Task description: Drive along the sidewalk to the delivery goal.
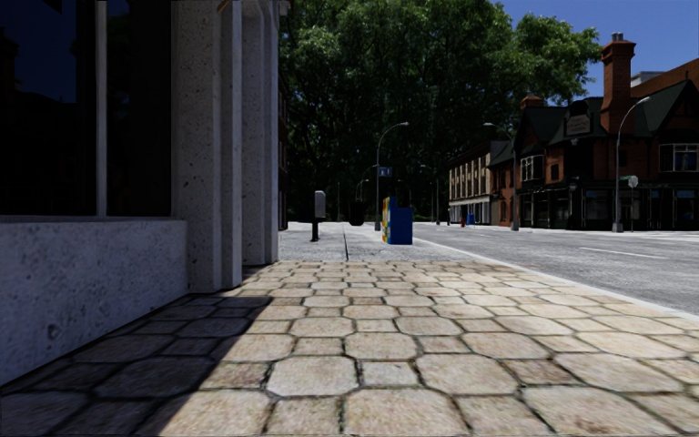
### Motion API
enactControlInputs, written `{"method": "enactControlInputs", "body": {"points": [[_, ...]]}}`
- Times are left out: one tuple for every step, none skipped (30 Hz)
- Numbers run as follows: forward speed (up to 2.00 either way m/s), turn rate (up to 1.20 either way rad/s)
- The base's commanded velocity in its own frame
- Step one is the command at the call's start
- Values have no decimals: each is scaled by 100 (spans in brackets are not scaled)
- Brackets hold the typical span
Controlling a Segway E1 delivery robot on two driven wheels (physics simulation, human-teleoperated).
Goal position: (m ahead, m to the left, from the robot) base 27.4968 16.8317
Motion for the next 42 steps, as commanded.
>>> {"method": "enactControlInputs", "body": {"points": [[200,0],[200,0],[200,0],[200,0],[200,0],[200,0],[200,0],[200,0],[200,0],[200,0],[200,0],[200,0],[200,0],[200,0],[200,0],[200,0],[200,0],[200,0],[200,0],[200,0],[200,0],[200,0],[200,0],[200,0],[200,0],[200,0],[200,0],[200,0],[200,0],[200,0],[200,0],[200,0],[200,0],[200,0],[200,0],[200,0],[200,0],[200,0],[200,0],[200,0],[200,0],[200,0]]}}
